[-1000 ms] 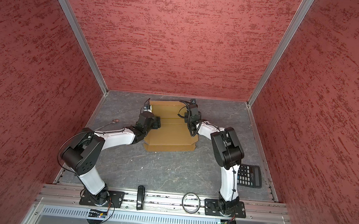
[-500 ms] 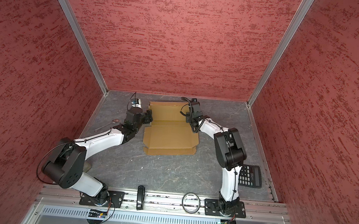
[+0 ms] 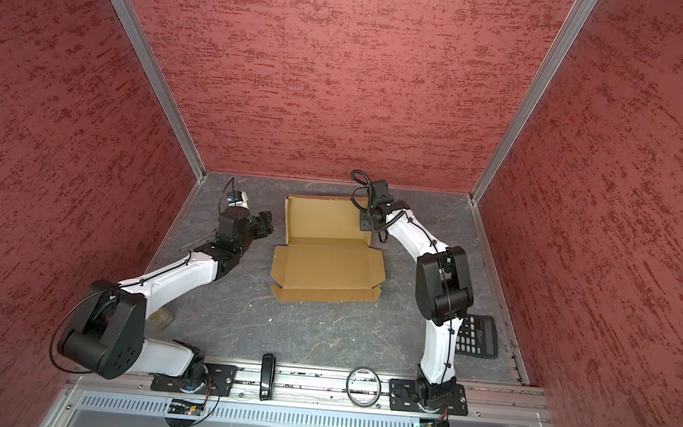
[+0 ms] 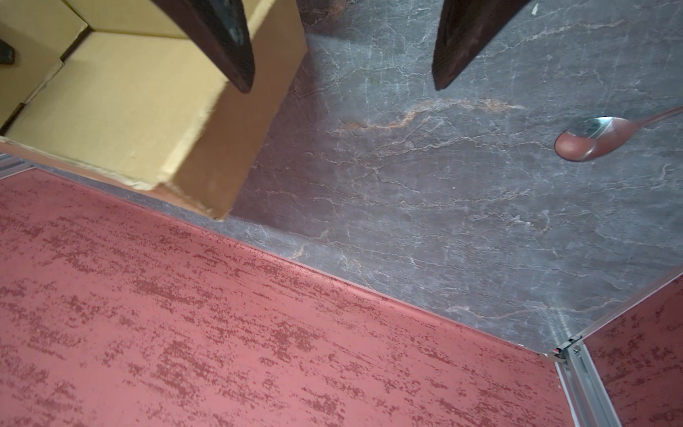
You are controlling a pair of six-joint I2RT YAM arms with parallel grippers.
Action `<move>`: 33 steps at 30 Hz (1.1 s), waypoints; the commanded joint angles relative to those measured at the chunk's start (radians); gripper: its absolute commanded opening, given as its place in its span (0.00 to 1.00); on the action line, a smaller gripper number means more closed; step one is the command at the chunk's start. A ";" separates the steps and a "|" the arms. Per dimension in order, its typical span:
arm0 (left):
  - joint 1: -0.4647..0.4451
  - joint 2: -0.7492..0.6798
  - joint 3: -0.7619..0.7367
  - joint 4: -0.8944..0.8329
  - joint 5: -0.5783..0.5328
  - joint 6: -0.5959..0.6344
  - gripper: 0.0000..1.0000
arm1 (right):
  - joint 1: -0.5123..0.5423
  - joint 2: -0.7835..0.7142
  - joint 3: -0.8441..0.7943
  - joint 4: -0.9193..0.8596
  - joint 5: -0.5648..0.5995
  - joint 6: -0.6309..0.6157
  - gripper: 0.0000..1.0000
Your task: Fold the paper box
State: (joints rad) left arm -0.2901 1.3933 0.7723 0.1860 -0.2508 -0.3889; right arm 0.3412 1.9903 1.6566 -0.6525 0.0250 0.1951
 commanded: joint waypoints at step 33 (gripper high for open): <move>0.085 -0.079 -0.114 0.014 0.075 -0.033 0.76 | -0.033 0.330 0.402 -0.697 -0.142 -0.065 0.06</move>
State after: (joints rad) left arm -0.2146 1.3338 0.6674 0.1833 -0.1814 -0.4149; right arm 0.3141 2.2719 2.0392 -1.2934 -0.1104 0.1318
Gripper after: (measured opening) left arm 0.761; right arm 0.068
